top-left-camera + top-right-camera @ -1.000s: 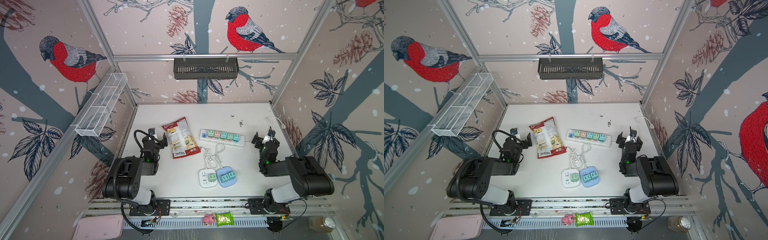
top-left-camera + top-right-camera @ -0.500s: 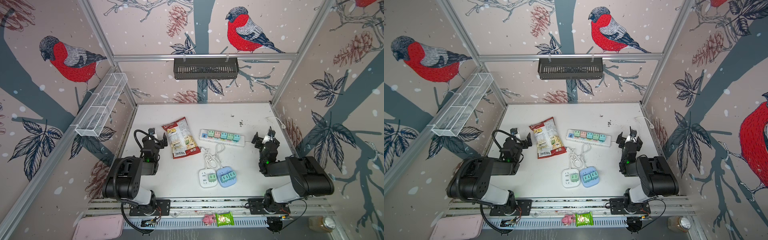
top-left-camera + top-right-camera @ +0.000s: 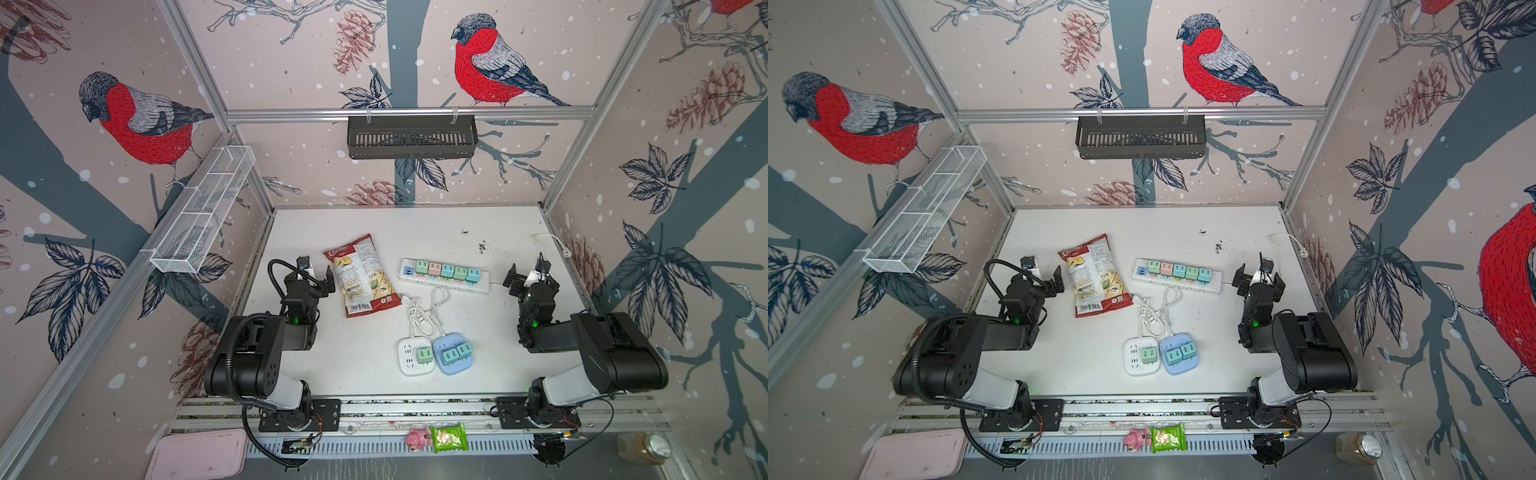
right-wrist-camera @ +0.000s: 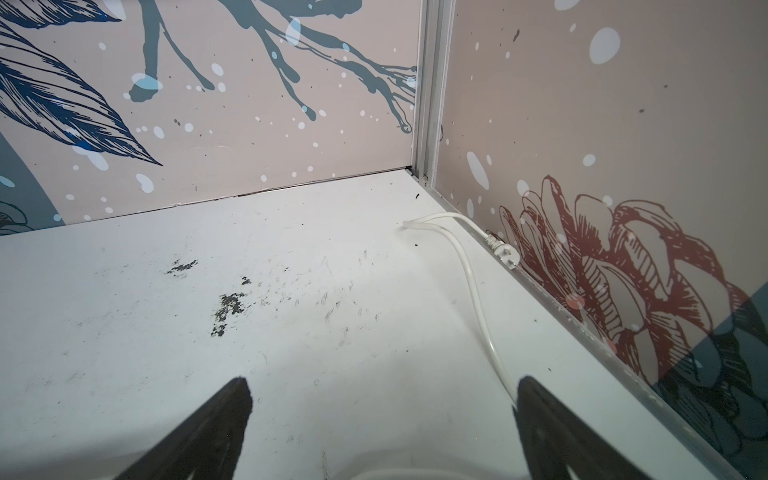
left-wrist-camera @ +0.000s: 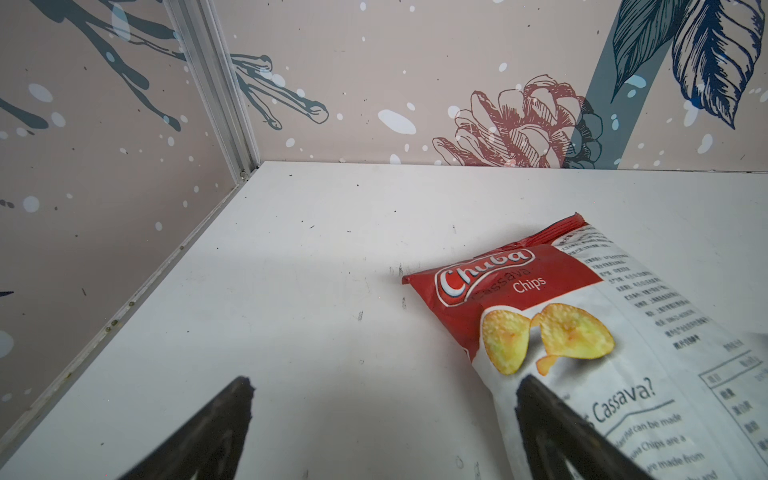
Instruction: Insert the plug
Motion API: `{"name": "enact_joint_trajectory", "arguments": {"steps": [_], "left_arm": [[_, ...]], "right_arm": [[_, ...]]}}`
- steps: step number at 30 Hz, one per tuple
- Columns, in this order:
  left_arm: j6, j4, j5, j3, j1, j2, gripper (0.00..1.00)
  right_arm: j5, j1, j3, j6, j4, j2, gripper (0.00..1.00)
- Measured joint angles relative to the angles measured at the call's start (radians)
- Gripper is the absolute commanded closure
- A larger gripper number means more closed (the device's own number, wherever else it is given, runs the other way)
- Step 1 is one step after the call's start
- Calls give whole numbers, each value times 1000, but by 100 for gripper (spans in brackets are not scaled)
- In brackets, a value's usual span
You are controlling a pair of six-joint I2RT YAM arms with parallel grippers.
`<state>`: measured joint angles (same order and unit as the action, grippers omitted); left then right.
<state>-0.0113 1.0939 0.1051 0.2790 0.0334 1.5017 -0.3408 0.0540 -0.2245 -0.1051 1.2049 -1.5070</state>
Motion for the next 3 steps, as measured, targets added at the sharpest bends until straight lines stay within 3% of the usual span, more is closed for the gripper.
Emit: {"name": "enact_joint_trajectory", "arguments": {"steps": [3], "left_arm": [[0,0,0,0,0,0,2]], "right_arm": [[0,-1,-2,0,0,0,0]]}}
